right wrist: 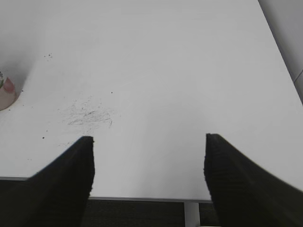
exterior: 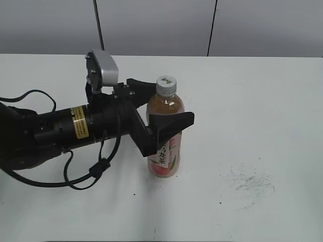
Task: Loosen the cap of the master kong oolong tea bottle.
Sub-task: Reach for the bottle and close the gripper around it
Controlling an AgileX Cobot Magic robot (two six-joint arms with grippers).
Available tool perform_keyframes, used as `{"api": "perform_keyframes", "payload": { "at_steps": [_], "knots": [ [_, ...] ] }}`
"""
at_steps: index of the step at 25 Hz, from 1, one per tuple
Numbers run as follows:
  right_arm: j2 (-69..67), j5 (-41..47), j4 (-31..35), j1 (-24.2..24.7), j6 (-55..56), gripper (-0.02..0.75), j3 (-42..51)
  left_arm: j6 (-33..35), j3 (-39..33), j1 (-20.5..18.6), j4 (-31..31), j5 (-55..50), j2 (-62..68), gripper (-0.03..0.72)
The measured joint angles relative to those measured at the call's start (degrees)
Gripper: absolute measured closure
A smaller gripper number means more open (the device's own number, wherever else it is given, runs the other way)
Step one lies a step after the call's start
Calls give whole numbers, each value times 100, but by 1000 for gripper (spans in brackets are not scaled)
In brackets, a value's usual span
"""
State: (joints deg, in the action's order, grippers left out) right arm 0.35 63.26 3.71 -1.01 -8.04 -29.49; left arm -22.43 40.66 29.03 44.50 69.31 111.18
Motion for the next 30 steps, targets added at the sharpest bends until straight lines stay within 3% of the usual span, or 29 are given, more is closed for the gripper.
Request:
{"api": "perform_keyframes", "payload": {
  "at_steps": [12, 18, 30],
  "knots": [
    [0, 0, 0, 0, 0, 194, 0, -5, 33, 0, -37, -3, 376, 108],
    [0, 0, 0, 0, 0, 194, 0, -5, 33, 0, -72, -3, 387, 238],
    [0, 0, 0, 0, 0, 194, 0, -1, 33, 0, -76, -10, 387, 238]
  ]
}}
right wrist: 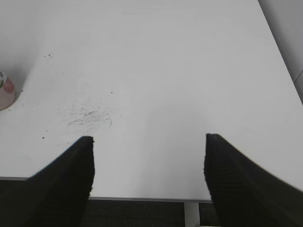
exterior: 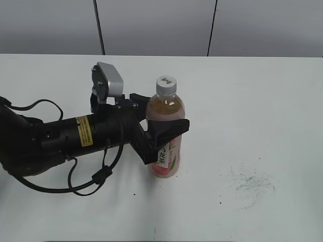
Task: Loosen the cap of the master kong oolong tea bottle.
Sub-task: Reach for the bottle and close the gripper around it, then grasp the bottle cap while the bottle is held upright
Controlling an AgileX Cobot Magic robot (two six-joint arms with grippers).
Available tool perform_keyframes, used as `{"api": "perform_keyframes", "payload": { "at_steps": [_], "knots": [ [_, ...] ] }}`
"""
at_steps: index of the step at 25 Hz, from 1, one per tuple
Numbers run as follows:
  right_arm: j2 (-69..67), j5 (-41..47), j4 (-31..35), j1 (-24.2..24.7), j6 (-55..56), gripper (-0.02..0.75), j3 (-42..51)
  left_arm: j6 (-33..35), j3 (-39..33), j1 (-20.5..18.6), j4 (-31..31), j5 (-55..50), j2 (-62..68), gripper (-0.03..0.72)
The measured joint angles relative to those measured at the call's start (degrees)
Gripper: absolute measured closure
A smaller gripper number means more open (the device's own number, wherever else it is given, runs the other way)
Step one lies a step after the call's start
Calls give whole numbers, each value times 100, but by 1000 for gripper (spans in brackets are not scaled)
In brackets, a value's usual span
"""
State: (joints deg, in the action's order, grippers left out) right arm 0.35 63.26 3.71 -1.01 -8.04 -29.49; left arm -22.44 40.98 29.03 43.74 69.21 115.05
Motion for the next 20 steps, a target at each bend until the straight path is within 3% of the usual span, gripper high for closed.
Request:
{"api": "perform_keyframes", "payload": {
  "at_steps": [16, 20],
  "knots": [
    [0, -66, 45, 0, 0, 197, -7, 0, 0, 0, 0, 5, 0, 238],
    [-266, -657, 235, 0, -69, 253, -127, 0, 0, 0, 0, 5, 0, 238]
  ]
}}
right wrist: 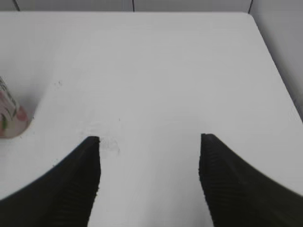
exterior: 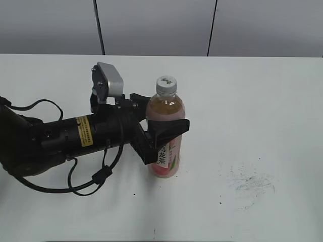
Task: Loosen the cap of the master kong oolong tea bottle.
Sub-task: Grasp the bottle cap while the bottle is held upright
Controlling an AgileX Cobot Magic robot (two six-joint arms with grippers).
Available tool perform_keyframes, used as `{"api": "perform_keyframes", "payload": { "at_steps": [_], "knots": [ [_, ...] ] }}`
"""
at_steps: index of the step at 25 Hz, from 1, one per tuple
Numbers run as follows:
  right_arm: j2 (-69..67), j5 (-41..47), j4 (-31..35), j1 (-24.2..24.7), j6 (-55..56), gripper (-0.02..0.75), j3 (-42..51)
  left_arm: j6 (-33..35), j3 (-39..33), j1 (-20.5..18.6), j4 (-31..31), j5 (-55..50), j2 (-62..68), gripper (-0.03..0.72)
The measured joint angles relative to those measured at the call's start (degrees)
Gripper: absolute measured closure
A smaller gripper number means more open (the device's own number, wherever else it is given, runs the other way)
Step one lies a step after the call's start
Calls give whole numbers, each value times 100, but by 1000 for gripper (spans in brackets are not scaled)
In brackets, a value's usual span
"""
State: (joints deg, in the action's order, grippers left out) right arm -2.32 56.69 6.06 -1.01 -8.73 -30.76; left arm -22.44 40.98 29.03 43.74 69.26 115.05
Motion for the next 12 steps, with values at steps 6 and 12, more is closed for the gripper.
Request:
{"api": "perform_keyframes", "payload": {
  "at_steps": [6, 12],
  "knots": [
    [-2415, -658, 2163, 2, -2200, 328, -121, 0, 0, 0, 0, 0, 0, 238],
    [-5161, -603, 2805, -288, -2932, 342, -1559, 0, 0, 0, 0, 0, 0, 238]
  ]
}}
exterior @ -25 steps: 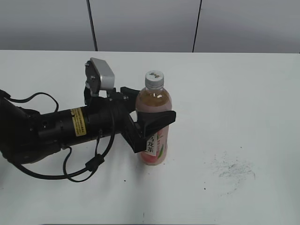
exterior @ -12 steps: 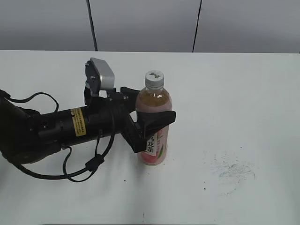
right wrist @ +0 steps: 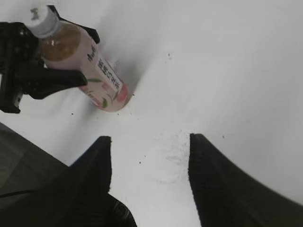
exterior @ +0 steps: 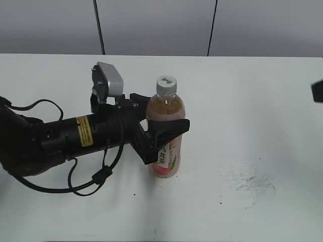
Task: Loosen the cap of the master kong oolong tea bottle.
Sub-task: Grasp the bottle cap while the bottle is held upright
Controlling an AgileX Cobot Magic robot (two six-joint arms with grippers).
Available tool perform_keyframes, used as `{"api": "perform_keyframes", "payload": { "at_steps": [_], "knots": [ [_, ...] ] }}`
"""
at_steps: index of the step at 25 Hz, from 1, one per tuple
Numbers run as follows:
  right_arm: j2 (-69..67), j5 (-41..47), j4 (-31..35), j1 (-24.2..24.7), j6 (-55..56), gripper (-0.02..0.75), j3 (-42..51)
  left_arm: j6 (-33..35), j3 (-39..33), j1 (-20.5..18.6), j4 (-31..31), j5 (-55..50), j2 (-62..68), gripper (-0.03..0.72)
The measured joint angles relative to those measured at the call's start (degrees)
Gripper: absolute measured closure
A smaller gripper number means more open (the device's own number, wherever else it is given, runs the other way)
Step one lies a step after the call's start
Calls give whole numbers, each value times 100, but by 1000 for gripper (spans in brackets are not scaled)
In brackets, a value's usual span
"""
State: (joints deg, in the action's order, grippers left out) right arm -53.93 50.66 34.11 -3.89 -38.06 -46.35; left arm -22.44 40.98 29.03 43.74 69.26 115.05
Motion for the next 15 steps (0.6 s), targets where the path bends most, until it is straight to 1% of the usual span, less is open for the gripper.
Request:
{"api": "perform_keyframes", "payload": {
  "at_steps": [2, 4, 6, 9, 12, 15],
  "knots": [
    [-735, 266, -37, -202, -20, 342, -832, 0, 0, 0, 5, 6, 0, 238],
    [-1466, 644, -317, -547, -14, 342, -1684, 0, 0, 0, 5, 6, 0, 238],
    [-2065, 1059, -778, -966, 129, 342, -2635, 0, 0, 0, 5, 6, 0, 238],
    [-2884, 1672, -1597, -1647, 657, 342, -3880, 0, 0, 0, 8, 6, 0, 238],
    [-3580, 1813, -2171, -2263, 1240, 342, -4905, 0, 0, 0, 8, 6, 0, 238],
    [-4173, 1824, -2585, -2804, 1956, 342, -5507, 0, 0, 0, 8, 6, 0, 238]
  ]
}}
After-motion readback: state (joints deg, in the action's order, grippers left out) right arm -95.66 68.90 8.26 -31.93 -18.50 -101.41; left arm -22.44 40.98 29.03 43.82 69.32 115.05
